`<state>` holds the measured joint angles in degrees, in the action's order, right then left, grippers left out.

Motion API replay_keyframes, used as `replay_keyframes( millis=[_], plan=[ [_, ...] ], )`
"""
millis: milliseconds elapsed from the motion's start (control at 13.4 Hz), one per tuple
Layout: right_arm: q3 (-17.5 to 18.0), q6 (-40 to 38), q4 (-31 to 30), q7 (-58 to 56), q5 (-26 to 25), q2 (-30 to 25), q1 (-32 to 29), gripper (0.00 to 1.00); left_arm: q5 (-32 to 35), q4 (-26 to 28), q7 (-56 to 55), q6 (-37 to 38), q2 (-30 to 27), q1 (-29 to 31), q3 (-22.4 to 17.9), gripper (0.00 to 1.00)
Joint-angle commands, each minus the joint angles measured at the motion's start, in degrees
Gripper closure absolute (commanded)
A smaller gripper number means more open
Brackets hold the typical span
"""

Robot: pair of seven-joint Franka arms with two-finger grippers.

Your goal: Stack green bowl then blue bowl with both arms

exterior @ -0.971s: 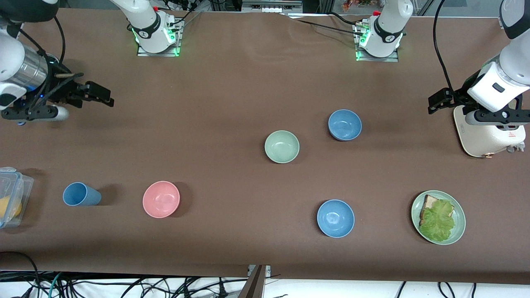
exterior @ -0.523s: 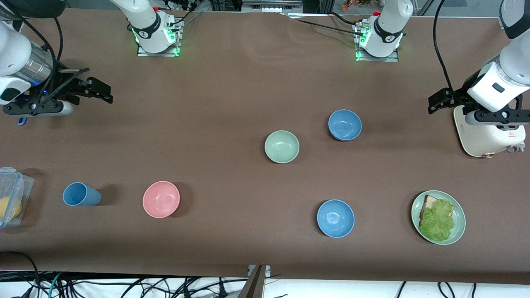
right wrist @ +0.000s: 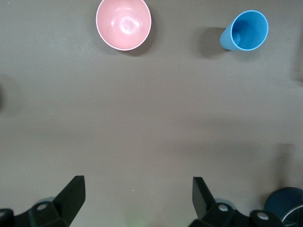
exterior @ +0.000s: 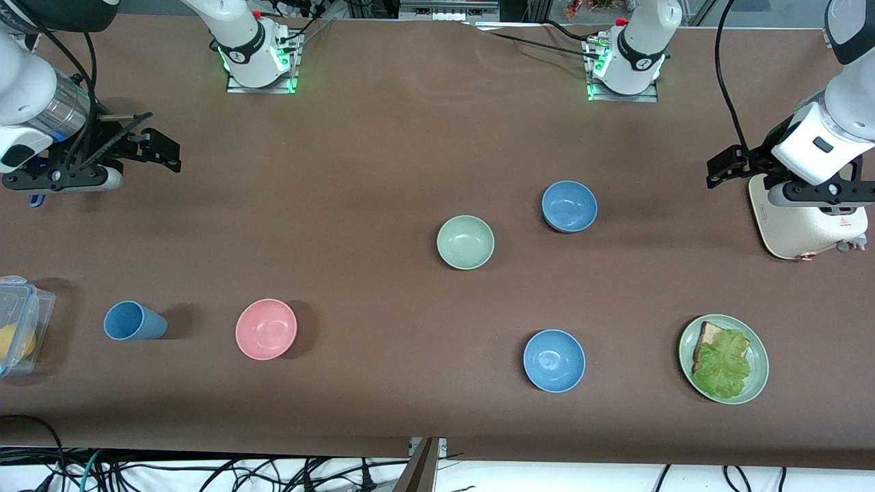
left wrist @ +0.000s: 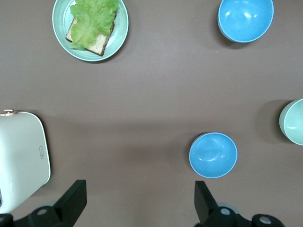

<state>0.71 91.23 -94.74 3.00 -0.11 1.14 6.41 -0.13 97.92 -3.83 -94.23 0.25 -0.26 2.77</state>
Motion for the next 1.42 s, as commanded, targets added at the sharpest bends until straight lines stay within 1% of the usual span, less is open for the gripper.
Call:
replay_keyframes(
  millis=[0,448,598,747,896,971,1120,1344],
  plan=[
    [-0.1,-0.18,0.88,-0.54,-0.86,0.18,0.18,0.0,0.22,-0.54,-0.21,0.72,-0.08,-0.09,0.04,0.0],
    [-0.18,-0.36,2.8,-0.63,-0.77,0.18,-0.17,0.0,-0.31,-0.54,0.22,0.72,0.1,-0.18,0.04,0.0],
    [-0.71,-0.7,4.04,-0.54,-0.68,0.97,-0.35,0.0,-0.4,-0.54,0.4,3.68,1.67,-0.79,0.13,0.0],
    [-0.8,-0.62,4.04,-0.45,-0.33,1.15,-0.26,0.0,-1.97,-0.28,0.49,4.23,3.17,-1.24,2.05,0.0],
    [-0.8,-0.7,3.95,-0.63,-0.42,1.15,-0.26,0.0,-2.33,-0.19,0.49,3.71,6.58,-1.41,5.03,0.0],
    [-1.06,-0.7,3.87,-0.63,-0.42,1.15,-0.35,0.0,-2.42,-0.36,0.23,1.7,9.21,-1.41,6.09,0.0],
    [-1.15,-0.7,3.86,-0.63,-0.42,1.15,-0.35,0.0,-2.42,-0.28,-0.3,-5.49,14.4,-1.41,8.64,0.0],
    [-1.15,-0.79,3.86,-0.54,-0.42,1.15,-0.26,0.0,-2.42,-0.28,-0.47,-14.55,20.3,-2.28,9.35,0.0]
  ],
)
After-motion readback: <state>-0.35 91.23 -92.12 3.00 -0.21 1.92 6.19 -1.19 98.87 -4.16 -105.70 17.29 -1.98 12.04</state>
